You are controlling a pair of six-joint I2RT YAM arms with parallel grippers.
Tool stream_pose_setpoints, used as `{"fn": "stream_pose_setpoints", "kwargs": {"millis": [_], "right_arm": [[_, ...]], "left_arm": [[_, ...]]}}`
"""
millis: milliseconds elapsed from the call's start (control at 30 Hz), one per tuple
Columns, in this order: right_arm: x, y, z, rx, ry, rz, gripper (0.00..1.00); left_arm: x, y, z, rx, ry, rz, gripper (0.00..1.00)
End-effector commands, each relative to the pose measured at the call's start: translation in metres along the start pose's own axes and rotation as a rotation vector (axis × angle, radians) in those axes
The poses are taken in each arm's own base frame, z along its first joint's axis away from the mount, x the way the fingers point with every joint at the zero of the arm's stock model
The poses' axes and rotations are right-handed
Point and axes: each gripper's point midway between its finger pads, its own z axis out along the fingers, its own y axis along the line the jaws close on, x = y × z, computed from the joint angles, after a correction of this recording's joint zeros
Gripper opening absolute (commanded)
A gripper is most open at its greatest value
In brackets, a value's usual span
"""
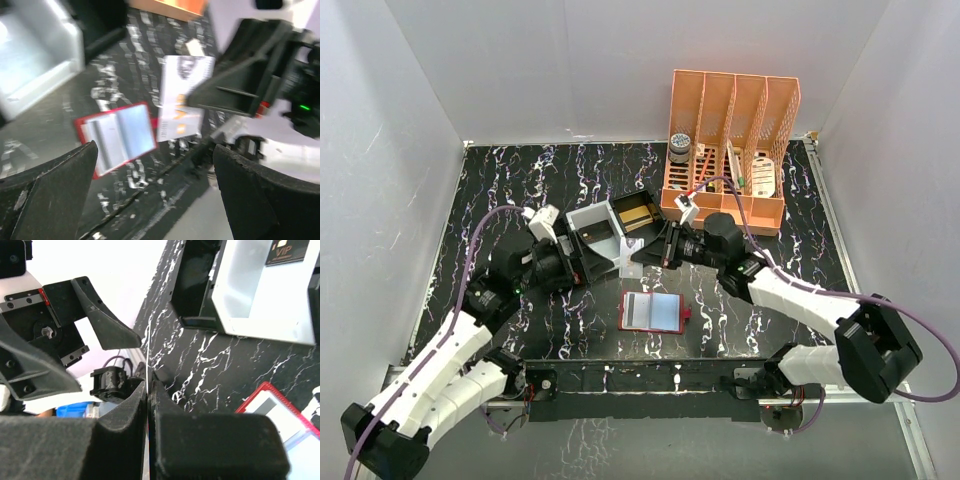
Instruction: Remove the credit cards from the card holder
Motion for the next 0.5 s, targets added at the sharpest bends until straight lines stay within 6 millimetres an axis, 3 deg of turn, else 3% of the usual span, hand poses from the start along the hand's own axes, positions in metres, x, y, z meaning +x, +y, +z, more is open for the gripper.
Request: {"fn": "stream_pose_setpoints", "kwargs": {"millis": [0, 200, 367, 467], "right_arm": [[-0.020, -0.010, 0.013, 0.075, -0.015, -0.146, 0.00], [-0.040, -0.004, 0.054, 0.175, 0.011, -0.360, 0.00], [-0.041, 0.008, 0.099, 0.238, 0.027, -0.563, 0.00], [-0.041, 0.013, 0.127, 0.272, 0.014, -0.688, 0.00]], "left_arm": [[-0.001, 0.069, -0.024, -0.353, 0.022, 0.000, 0.99], [-0.034, 0.132, -0.071, -0.746, -0.147, -0.113, 0.99], [-0.058, 0.164, -0.111, -1.005, -0.249, -0.157, 0.99], [-0.061, 0.181, -0.122, -1.086, -0.229, -0.186, 0.99]]}}
